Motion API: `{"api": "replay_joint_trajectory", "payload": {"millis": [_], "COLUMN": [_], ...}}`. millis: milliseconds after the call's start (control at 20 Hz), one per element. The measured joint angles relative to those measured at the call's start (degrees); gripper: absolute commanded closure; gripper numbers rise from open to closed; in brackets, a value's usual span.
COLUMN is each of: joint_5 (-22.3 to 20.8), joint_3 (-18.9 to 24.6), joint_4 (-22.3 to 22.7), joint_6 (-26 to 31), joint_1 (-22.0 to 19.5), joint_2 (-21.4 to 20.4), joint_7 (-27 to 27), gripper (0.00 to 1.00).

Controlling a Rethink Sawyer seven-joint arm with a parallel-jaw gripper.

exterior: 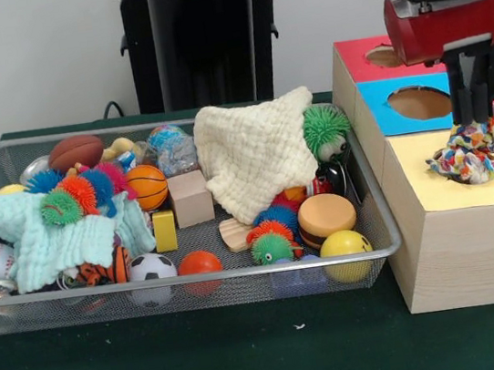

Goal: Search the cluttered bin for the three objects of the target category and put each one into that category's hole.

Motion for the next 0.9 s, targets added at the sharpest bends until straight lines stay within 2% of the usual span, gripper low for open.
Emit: {"api": "replay_joint_trajectory", "payload": {"millis": [350,900], "joint_5": [-3.6,-3.9], "joint_3": [-0.1,-0.1], "joint_4": [0.0,0.4], "joint_6": [0.0,0.0], "joint_1": [-1.6,-4.1], "joint_2": [-2.1,-3.3], "joint_7": [0.0,0.0], "gripper": [1.00,1.00]}}
